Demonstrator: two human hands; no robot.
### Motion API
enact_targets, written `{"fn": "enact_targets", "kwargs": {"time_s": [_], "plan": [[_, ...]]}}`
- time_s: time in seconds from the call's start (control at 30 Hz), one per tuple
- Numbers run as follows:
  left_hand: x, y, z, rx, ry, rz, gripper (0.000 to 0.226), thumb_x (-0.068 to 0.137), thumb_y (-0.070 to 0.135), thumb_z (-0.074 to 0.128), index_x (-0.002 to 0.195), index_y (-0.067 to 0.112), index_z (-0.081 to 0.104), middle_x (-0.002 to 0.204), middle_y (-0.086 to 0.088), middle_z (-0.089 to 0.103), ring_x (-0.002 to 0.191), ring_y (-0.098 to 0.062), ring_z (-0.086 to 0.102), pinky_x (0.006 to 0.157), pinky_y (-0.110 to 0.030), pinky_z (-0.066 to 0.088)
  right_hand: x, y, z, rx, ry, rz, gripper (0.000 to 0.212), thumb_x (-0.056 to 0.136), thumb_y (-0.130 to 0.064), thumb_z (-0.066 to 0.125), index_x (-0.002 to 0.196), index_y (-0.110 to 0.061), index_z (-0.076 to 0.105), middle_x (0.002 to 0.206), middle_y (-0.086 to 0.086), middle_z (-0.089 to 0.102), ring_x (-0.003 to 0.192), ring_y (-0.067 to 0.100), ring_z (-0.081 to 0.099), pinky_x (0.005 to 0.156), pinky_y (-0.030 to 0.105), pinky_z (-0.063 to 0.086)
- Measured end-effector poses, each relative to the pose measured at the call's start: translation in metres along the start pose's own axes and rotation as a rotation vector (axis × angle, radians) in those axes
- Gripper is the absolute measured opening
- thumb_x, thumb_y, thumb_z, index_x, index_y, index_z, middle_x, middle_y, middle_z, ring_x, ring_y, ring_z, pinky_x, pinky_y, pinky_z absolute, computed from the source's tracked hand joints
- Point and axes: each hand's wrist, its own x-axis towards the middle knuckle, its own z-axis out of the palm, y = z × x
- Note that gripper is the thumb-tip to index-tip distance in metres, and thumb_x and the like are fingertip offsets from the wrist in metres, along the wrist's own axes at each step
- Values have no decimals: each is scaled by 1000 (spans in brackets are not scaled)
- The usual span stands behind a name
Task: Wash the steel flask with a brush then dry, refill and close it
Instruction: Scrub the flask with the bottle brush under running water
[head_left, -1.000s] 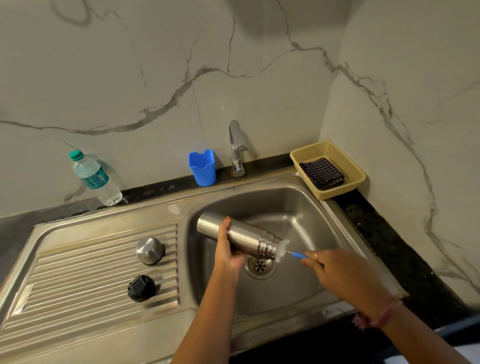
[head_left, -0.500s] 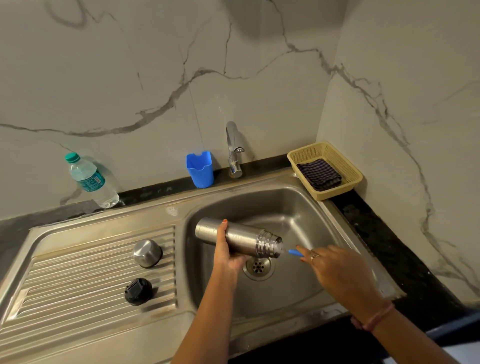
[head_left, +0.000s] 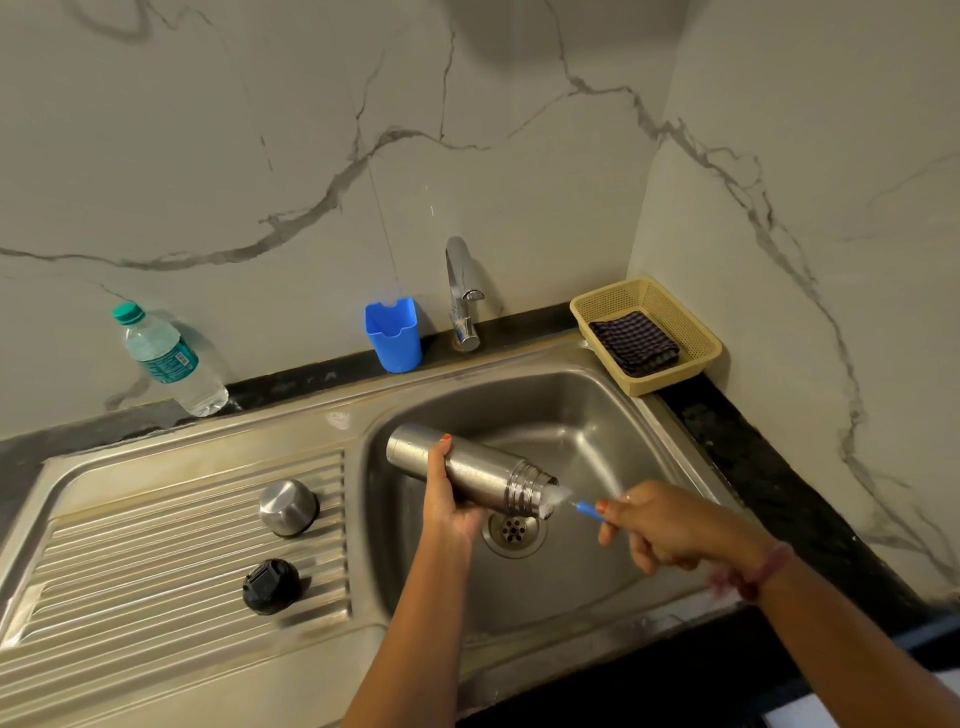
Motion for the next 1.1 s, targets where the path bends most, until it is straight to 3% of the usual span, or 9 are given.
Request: {"fn": "enact_targets", "kwargs": {"time_s": [0.2,0.33,0.47,0.57,0.73,0.8,0.93,1.03,1.1], "plan": [[4,1,1,37,13,10,58,79,30,79,125,6,53,116,-21,66,110,-38,63,102,-61,45,12,6,12,195,-72,45,33,101,-39,39,109,-13,57,63,4,68,35,7,35,37,19,30],[7,7,0,21,19,13,57,80,28,79,125,7,51,118,-22,64,111,-40,62,104,-63,43,10,17,33,-446,372,-148,27,97,-46,43,106,-23,53,74,-7,60,57,8,49,55,27,45],[4,5,4,-13,13,9,58,80,26,78,127,7,49,119,-22,63,110,-40,62,100,-63,46,15,25,46,-855,760,-261,41,93,-43,36,90,-18,69,58,-6,51,46,9,39,41,23,34],[2,1,8,7,14,4,58,80,27,79,126,7,50,117,-22,64,106,-39,63,89,-61,51,22,20,54,-518,563,-167,32,98,-44,37,92,-26,63,61,-7,51,52,9,48,53,28,47],[1,4,8,-3,16,-7,57,80,27,78,125,7,49,117,-22,63,107,-39,62,88,-61,51,26,6,23,340,-24,84,38,100,-41,39,91,-15,65,53,-9,37,37,3,26,36,17,23],[0,6,10,-11,10,-14,58,80,27,77,126,7,49,115,-22,64,105,-39,63,81,-60,51,17,2,20,252,7,52,35,100,-42,38,103,-15,61,61,-8,47,44,4,37,40,19,32],[-1,7,14,-20,16,-16,56,82,26,76,126,7,47,113,-22,63,102,-39,63,76,-61,51,12,8,44,-690,475,-169,32,101,-35,39,130,-21,43,113,-1,58,89,12,60,74,26,53],[1,5,15,7,7,-12,57,81,27,77,127,7,49,113,-22,64,104,-40,63,91,-62,50,12,5,71,-840,586,-271,27,88,-20,66,114,-16,60,83,-2,57,56,9,54,44,23,48],[1,6,14,41,17,-6,58,81,28,77,127,7,49,113,-23,64,103,-39,63,86,-60,52,11,-3,67,-602,527,-266,10,95,-23,55,103,-23,60,69,-7,49,48,4,41,42,17,34]]}}
